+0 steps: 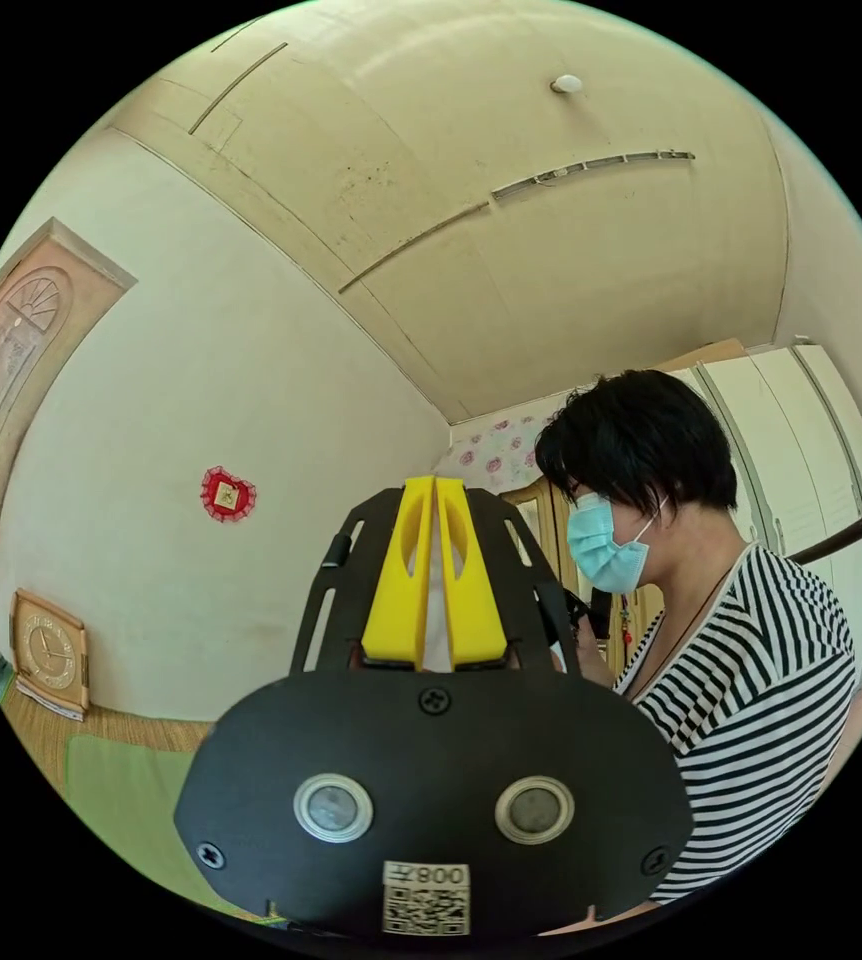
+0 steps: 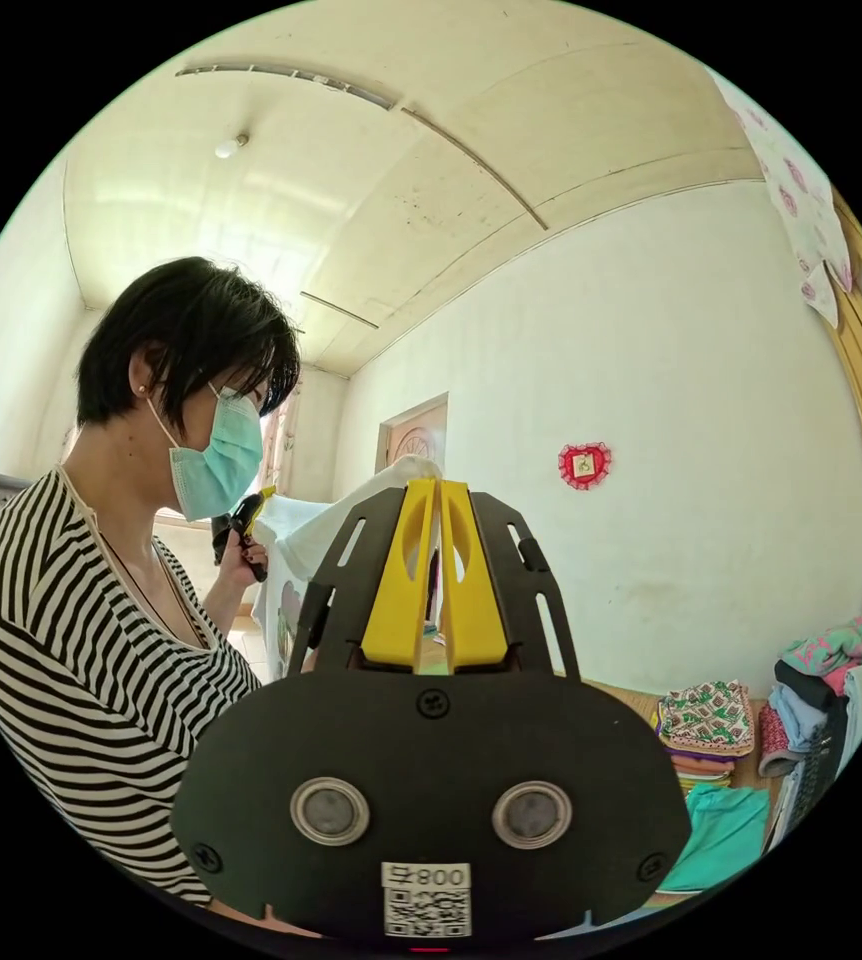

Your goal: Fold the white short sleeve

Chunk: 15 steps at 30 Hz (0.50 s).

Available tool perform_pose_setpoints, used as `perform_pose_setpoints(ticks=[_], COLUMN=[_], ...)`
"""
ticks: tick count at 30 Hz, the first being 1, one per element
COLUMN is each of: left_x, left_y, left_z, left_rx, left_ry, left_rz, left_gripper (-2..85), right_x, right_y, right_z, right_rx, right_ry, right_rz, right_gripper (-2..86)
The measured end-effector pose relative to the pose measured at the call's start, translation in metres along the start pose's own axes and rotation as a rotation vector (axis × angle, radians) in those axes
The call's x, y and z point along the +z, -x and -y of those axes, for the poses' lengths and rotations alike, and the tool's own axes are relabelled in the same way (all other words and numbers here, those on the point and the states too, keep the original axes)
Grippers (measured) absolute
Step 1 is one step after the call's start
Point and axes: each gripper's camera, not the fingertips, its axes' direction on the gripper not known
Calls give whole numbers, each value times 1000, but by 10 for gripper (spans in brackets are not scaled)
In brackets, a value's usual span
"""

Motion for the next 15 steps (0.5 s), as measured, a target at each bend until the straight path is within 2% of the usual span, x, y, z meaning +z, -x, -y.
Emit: perform_pose_setpoints(ticks=[5, 9, 12, 15], left_x=[13, 20, 48, 87], left_y=[22, 56, 99, 160], left_z=[-2, -6, -19, -59], left_rx=[3, 14, -4, -101], left_ry=[22, -64, -6, 164], left_rz=[27, 91, 170, 236], left_gripper=[1, 1, 2, 5], right_x=[21, 53, 96, 151], right_y=[-9, -33, -66, -104], right_z=[0, -4, -14, -29], right_rx=[-2, 25, 74, 128], right_ry=[23, 57, 130, 210], right_rz=[-50, -77, -68, -35], right_gripper=[3, 4, 4, 3])
